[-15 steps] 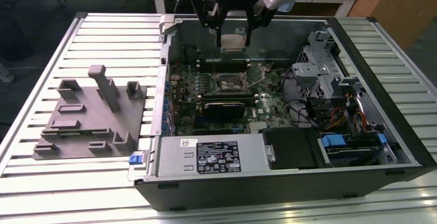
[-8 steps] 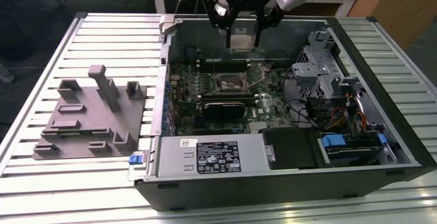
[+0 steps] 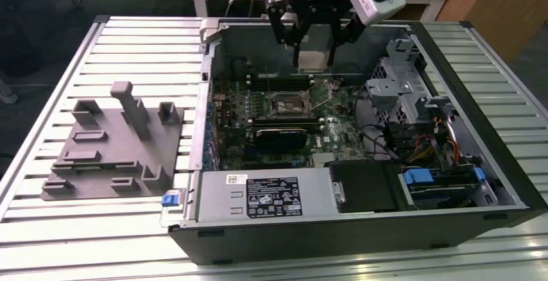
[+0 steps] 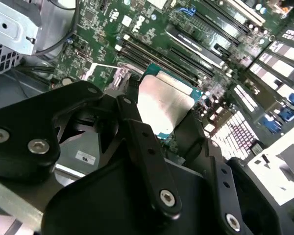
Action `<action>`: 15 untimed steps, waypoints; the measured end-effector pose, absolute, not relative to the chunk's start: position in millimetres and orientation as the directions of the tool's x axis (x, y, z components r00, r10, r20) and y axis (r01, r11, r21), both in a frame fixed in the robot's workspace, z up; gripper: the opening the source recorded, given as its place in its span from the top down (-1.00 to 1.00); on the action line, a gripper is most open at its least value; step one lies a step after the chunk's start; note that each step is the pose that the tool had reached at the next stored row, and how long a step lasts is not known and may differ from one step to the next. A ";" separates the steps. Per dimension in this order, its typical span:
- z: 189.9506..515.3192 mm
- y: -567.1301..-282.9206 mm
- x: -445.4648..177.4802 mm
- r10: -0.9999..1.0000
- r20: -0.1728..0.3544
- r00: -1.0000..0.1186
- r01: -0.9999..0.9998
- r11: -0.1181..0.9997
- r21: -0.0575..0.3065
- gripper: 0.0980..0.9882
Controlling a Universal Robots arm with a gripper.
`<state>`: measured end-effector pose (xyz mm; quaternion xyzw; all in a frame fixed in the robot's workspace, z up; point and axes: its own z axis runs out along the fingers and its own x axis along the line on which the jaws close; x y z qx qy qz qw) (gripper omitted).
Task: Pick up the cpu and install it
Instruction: 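Pick up the cpu and move it towards the insertion slot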
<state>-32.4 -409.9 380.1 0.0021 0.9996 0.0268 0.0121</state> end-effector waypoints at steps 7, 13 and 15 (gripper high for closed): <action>367.4 -409.9 -28.9 0.005 -0.024 -1.000 0.004 0.999 0.053 0.00; 358.0 -408.7 -28.0 0.005 -0.024 -1.000 0.003 0.999 0.053 0.00; 356.4 -407.8 -28.1 0.005 -0.024 -1.000 0.004 0.999 0.053 0.00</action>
